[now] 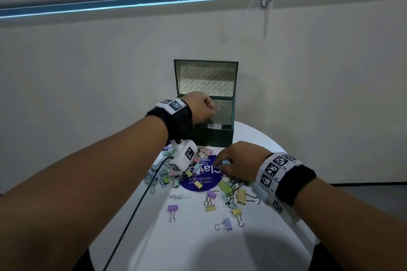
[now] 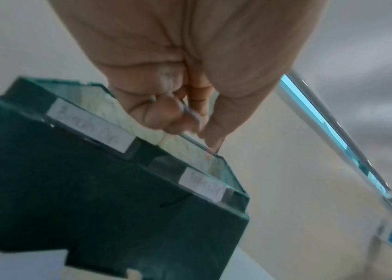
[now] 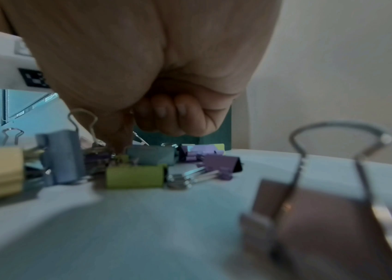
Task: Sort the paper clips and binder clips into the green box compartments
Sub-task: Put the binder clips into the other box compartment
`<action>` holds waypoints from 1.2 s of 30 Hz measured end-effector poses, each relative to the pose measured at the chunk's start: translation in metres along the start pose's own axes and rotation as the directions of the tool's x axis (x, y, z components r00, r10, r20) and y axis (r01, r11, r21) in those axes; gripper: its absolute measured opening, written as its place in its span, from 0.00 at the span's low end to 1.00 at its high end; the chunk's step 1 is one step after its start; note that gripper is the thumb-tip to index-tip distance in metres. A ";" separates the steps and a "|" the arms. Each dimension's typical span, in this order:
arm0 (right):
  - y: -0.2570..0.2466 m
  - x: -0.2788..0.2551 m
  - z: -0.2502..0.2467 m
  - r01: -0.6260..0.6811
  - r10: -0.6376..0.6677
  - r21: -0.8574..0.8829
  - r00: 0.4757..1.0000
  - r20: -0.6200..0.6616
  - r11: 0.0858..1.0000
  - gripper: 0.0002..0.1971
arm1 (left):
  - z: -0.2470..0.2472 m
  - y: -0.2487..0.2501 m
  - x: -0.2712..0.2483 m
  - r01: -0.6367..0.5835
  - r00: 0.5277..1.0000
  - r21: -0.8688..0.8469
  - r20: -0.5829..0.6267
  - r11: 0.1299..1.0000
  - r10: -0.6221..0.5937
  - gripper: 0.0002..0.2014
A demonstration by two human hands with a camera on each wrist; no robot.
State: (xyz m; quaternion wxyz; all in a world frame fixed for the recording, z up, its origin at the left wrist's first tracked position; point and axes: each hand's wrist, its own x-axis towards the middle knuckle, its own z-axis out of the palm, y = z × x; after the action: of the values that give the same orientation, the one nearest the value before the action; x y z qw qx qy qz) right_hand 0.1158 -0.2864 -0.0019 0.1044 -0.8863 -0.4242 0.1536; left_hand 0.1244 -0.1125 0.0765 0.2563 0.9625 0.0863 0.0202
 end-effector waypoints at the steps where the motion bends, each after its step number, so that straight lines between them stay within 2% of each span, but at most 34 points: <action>1: 0.000 0.000 0.000 0.005 -0.005 0.005 1.000 -0.016 1.000 0.14 | 0.002 0.000 0.002 0.027 0.999 -0.075 0.020 0.997 -0.025 0.12; 4: 0.002 -0.002 0.000 0.009 -0.008 0.014 0.998 -0.068 1.000 0.12 | 0.002 0.000 0.002 0.105 0.992 -0.286 0.103 0.952 -0.078 0.21; 7: 0.004 -0.001 0.001 0.002 0.002 0.035 0.993 -0.117 0.999 0.11 | -0.008 -0.012 -0.007 0.063 0.997 -0.318 0.064 0.946 -0.046 0.21; 9: 0.005 -0.001 0.001 -0.008 0.014 0.044 0.991 -0.136 0.999 0.09 | -0.018 -0.027 -0.019 -0.020 0.999 -0.230 -0.037 0.973 0.011 0.16; 11: 0.006 0.000 0.000 -0.015 0.021 0.041 0.989 -0.143 0.999 0.08 | -0.027 -0.046 -0.036 -0.054 0.994 -0.062 -0.099 0.997 0.048 0.11; 15: 0.007 0.001 0.001 -0.026 0.029 0.023 0.984 -0.174 0.999 0.09 | -0.030 -0.088 -0.070 0.012 0.998 0.235 -0.061 0.972 0.002 0.08; 18: 0.007 0.001 0.002 -0.015 0.023 0.041 0.979 -0.203 0.999 0.09 | -0.026 -0.112 -0.092 0.068 0.998 0.341 -0.013 0.938 -0.068 0.10; 22: 0.004 -0.001 0.002 0.009 0.013 0.079 0.962 -0.272 0.997 0.10 | -0.019 -0.124 -0.110 0.058 0.996 0.376 0.042 0.925 -0.079 0.08; 28: 0.002 0.005 -0.006 -0.003 0.015 0.036 0.939 -0.345 0.999 0.09 | -0.001 -0.127 -0.116 0.017 0.994 0.388 0.096 0.921 -0.058 0.10; 31: 0.003 0.015 -0.020 -0.026 0.033 0.024 0.922 -0.386 0.999 0.10 | 0.000 -0.127 -0.117 -0.005 0.997 0.345 0.070 0.939 -0.020 0.08; 36: 0.000 0.040 -0.049 -0.053 0.057 0.023 0.835 -0.547 0.998 0.10 | 0.000 -0.124 -0.123 -0.062 0.995 0.297 0.090 0.953 0.037 0.07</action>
State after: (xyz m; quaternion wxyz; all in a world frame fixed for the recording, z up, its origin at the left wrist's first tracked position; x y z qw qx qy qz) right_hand 0.1570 -0.2575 0.0364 0.2201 -0.9046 -0.3506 -0.1017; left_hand -0.0159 -0.0283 0.0150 0.1105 0.9921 0.0537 -0.0268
